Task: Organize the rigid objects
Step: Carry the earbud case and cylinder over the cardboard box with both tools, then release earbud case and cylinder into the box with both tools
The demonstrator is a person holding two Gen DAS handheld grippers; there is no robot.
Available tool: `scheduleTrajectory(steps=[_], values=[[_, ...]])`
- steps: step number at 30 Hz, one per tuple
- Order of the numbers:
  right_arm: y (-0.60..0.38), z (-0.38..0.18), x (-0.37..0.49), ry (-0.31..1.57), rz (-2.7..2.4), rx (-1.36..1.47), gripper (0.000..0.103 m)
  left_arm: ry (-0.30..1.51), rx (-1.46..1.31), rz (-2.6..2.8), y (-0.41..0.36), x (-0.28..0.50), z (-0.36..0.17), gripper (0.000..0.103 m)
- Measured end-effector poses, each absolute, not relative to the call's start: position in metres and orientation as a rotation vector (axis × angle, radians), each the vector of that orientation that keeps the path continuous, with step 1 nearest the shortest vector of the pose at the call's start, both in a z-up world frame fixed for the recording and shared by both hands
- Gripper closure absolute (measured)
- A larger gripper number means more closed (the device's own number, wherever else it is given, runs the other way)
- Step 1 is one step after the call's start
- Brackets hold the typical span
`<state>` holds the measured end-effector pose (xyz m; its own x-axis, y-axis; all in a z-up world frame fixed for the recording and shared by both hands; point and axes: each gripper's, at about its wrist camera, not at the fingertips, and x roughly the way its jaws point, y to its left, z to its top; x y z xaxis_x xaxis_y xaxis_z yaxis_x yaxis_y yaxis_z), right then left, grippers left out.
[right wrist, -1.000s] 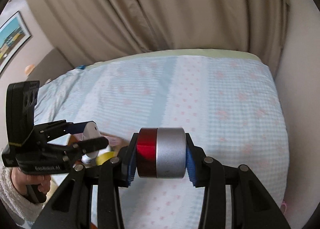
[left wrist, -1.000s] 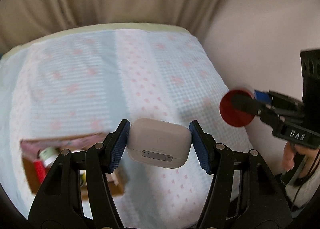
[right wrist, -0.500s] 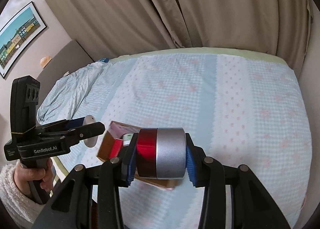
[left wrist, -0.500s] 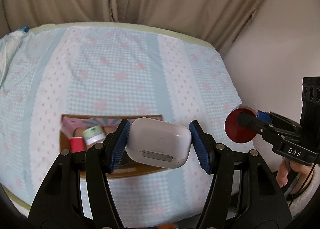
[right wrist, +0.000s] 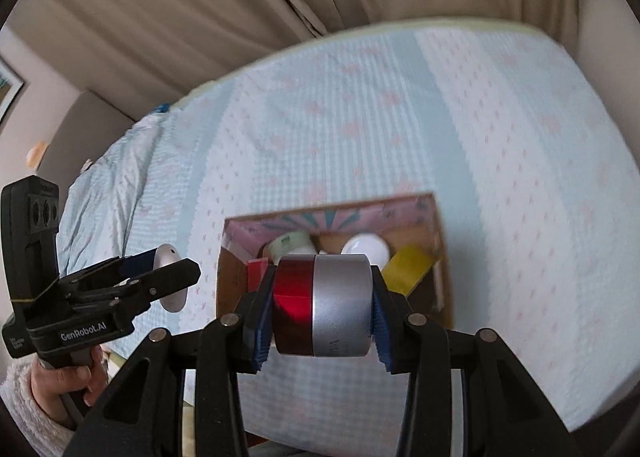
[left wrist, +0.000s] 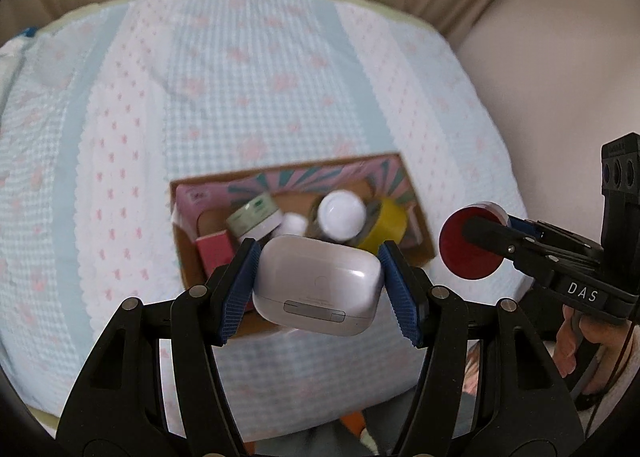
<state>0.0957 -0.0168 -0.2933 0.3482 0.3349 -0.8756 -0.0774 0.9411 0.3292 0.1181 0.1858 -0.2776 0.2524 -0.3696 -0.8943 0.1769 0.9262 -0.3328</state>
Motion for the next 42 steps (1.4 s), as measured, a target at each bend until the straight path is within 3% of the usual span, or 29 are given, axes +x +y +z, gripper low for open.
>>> scheduleTrajectory(steps=[14, 26, 27, 28, 29, 31, 33, 42], values=[[0.016, -0.395, 0.120, 1.419, 0.242, 0.197, 0.065, 1.470, -0.168, -0.328, 0.206, 0.129, -0.388, 0.044], [0.022, -0.441, 0.137, 1.549, 0.194, 0.241, 0.065, 1.530, -0.057, -0.340, 0.194, 0.142, -0.421, 0.044], [0.022, -0.441, 0.137, 1.553, 0.186, 0.246, 0.065, 1.527, -0.050, -0.338, 0.193, 0.141, -0.420, 0.040], [0.021, -0.440, 0.136, 1.554, 0.180, 0.260, 0.065, 1.524, -0.044, -0.331, 0.193, 0.141, -0.419, 0.017], [0.020, -0.439, 0.135, 1.549, 0.171, 0.273, 0.060, 1.521, -0.036, -0.318, 0.193, 0.140, -0.417, 0.003], [0.016, -0.432, 0.132, 1.522, 0.139, 0.291, 0.045, 1.510, -0.069, -0.345, 0.194, 0.138, -0.412, 0.000], [0.013, -0.425, 0.127, 1.505, 0.109, 0.292, 0.012, 1.503, -0.036, -0.331, 0.194, 0.133, -0.408, 0.000], [-0.009, -0.398, 0.094, 1.472, 0.025, 0.293, 0.008, 1.458, -0.096, -0.315, 0.216, 0.106, -0.388, 0.000]])
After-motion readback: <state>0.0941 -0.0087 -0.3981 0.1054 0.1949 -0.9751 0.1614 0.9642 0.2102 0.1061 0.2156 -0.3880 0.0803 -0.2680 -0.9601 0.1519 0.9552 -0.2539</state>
